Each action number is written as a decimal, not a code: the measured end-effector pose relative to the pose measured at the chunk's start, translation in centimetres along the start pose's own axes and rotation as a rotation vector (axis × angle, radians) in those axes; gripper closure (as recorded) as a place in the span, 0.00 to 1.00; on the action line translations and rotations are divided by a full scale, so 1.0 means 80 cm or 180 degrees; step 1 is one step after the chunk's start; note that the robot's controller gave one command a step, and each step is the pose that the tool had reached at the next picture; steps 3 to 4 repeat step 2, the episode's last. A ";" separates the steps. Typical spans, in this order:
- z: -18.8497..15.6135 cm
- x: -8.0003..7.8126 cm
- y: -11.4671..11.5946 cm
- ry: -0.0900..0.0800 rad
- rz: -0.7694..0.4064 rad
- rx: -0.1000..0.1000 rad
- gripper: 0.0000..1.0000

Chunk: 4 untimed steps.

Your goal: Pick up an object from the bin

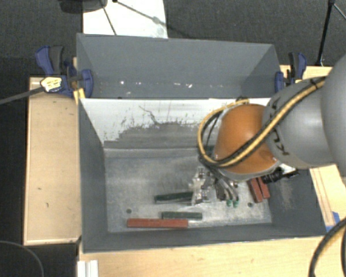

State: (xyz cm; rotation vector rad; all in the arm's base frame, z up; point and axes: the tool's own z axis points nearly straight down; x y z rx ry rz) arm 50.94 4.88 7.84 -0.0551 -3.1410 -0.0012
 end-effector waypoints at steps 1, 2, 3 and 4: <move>0.000 0.000 0.000 0.0000 0.0004 0.0000 1.00; -0.159 0.016 -0.006 -0.0006 -0.0034 0.0000 1.00; -0.159 0.016 -0.006 -0.0006 -0.0034 0.0000 1.00; -0.159 0.016 -0.006 -0.0006 -0.0034 0.0000 1.00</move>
Offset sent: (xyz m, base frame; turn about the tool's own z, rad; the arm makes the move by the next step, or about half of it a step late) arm -0.0135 -0.0049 0.1267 -0.0179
